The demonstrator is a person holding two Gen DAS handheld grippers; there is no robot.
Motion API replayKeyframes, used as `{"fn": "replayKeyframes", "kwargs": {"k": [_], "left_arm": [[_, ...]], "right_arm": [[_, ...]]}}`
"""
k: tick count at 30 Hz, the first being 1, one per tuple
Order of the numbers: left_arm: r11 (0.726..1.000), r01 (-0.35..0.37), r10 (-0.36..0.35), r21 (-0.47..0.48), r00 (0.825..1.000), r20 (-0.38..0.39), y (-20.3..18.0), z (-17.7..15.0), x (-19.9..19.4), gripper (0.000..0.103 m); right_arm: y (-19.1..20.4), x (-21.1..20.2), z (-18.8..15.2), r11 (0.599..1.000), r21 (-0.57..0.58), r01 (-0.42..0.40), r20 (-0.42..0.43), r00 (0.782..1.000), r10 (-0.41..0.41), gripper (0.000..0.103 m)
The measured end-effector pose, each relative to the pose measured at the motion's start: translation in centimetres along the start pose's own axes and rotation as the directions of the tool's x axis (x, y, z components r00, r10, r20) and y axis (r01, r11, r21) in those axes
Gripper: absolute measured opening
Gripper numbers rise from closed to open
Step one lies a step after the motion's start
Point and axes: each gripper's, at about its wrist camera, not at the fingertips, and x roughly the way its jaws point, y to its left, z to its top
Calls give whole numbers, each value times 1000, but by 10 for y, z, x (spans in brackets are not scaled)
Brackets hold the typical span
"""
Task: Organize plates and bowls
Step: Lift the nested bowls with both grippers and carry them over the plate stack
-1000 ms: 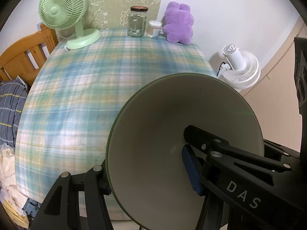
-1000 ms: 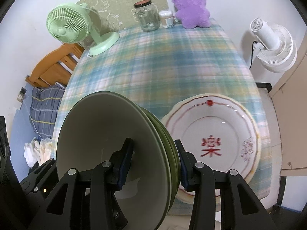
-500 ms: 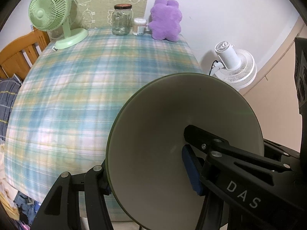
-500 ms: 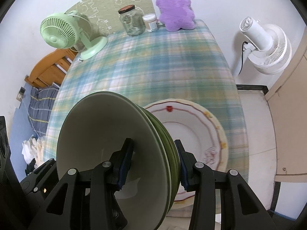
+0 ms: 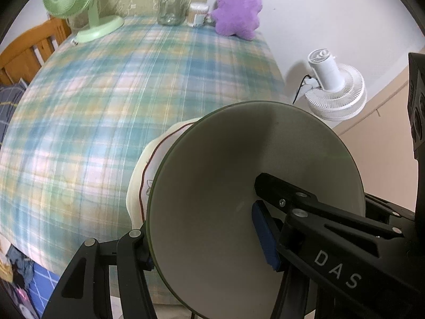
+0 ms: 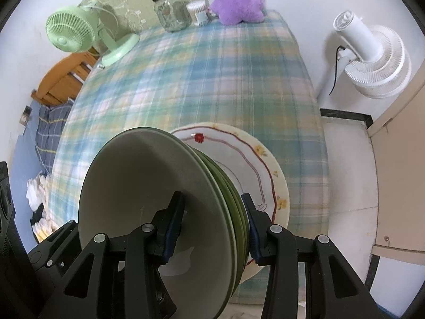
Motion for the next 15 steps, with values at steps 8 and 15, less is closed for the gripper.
{"fn": "replayKeyframes", "kwargs": {"k": [8, 15], "left_arm": [[1000, -2, 1, -8, 999, -36, 0, 8, 15, 59], [1000, -13, 13, 23, 1000, -19, -4, 17, 20, 59]], "right_arm": [[-4, 16, 9, 1000, 0, 4, -43, 999, -4, 46], [-10, 21, 15, 1000, 20, 15, -41, 999, -14, 46]]}}
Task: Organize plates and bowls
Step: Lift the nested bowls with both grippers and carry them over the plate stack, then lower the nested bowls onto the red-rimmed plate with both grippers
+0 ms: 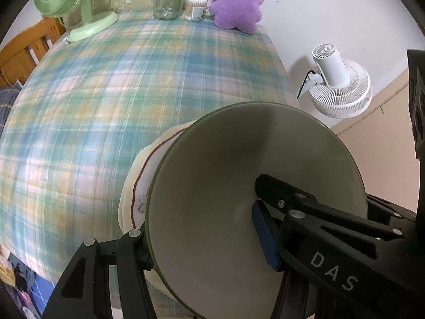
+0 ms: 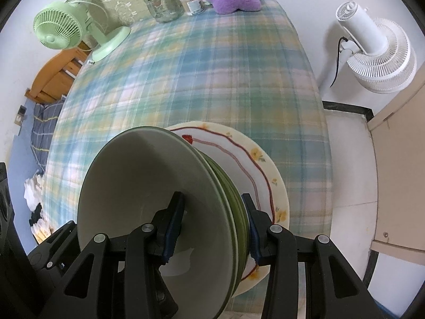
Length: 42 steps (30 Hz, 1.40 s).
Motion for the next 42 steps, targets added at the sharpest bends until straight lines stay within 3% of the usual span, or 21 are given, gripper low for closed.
{"fn": "replayKeyframes", "kwargs": {"k": [8, 14, 18, 22, 26, 35, 42], "left_arm": [[1000, -5, 5, 14, 1000, -2, -1, 1, 2, 60], [999, -36, 36, 19, 999, -16, -4, -7, 3, 80], [997, -81, 81, -9, 997, -8, -1, -14, -2, 81], [994, -110, 111, -27, 993, 35, 2, -19, -12, 84], [993, -122, 122, -4, 988, 98, -3, -24, -32, 84], [991, -115, 95, 67, 963, 253, 5, -27, -81, 85], [987, -125, 85, 97, 937, 337, 53, -33, -116, 87]], "right_arm": [[0, 1, 1, 1000, -1, 7, 19, 1000, -7, 50], [-7, 1, -7, 1000, 13, 3, 24, 1000, -3, 56], [-6, -2, -13, 1000, 5, 11, 43, 999, -11, 64], [-5, -13, -19, 1000, -8, 27, 100, 995, -26, 73], [-3, -28, -24, 999, -20, 42, 151, 988, -38, 74], [10, -76, -41, 993, 16, 117, 306, 945, -116, 74], [53, -100, -55, 985, 68, 158, 397, 902, -172, 74]]}}
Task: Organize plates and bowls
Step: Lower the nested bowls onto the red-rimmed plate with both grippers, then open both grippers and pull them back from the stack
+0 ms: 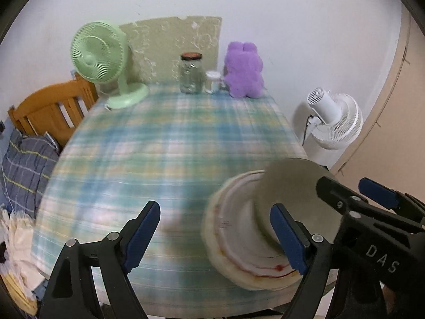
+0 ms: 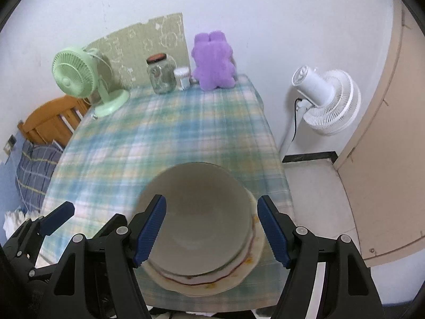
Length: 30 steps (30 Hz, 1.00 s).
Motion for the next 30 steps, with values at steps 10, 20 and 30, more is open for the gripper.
{"fn": "replayKeyframes", "kwargs": {"k": [10, 20, 30], "left_arm": [[997, -27, 21, 66, 996, 90, 94, -19, -20, 94], [996, -75, 66, 40, 982, 177, 154, -61, -19, 103], [996, -89, 84, 15, 978, 193, 162, -107, -24, 103]], "right_arm": [[77, -18, -27, 997, 42, 62, 94, 993, -66, 80], [133, -10, -81, 997, 9, 83, 177, 981, -83, 82], [148, -2, -128, 996, -37, 78, 214, 974, -69, 83]]}}
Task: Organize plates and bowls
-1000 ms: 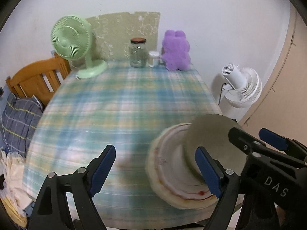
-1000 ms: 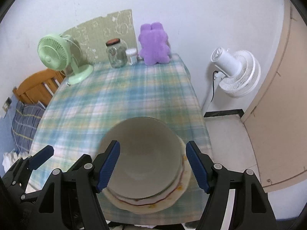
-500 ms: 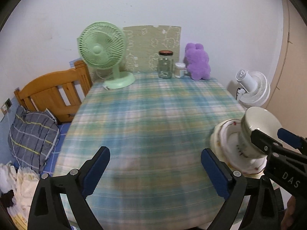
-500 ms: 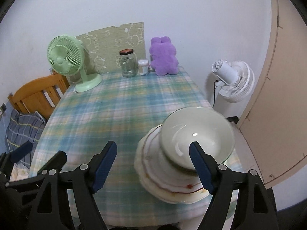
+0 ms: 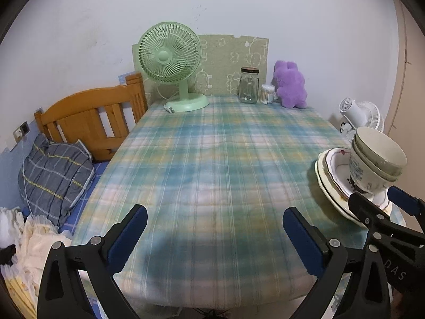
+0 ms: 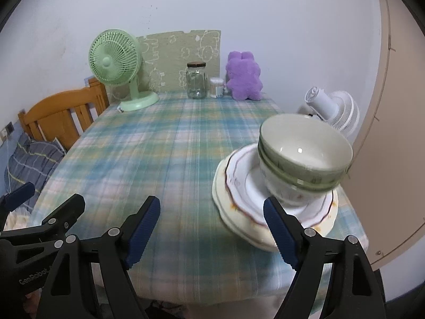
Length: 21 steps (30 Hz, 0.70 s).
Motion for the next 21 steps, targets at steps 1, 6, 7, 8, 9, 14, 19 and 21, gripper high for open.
{"fn": "replayKeyframes", "kwargs": {"k": [1, 6, 7, 8, 9, 14, 19, 21], "left_arm": [[1000, 1, -1, 0, 1000, 2, 0, -3, -3, 103], [1000, 23, -23, -9, 999, 27, 1, -14, -14, 103], [1000, 23, -22, -9, 999, 31, 0, -14, -16, 103], [1000, 25, -24, -13, 999, 37, 0, -15, -17, 103], [1000, 25, -24, -16, 999, 42, -1, -16, -18, 103], [1000, 15, -14, -22, 998, 54, -3, -15, -21, 103], [1000, 12, -10, -22, 998, 61, -3, -14, -24, 103], [1000, 10, -8, -22, 998, 64, -3, -14, -25, 103]], "right_arm": [[0, -3, -4, 1000, 0, -3, 5, 1000, 3, 83], [0, -10, -13, 1000, 4, -3, 21, 1000, 3, 86], [0, -12, -14, 1000, 5, -4, 26, 1000, 4, 86], [-1, -14, -15, 1000, 6, -3, 33, 999, 3, 86], [-1, -16, -14, 1000, 6, -2, 39, 999, 2, 86], [-6, -22, -17, 1000, 15, 0, 52, 999, 0, 86], [-7, -25, -16, 1000, 17, -6, 61, 998, 5, 86], [-7, -24, -15, 1000, 15, -10, 60, 998, 9, 86]]}}
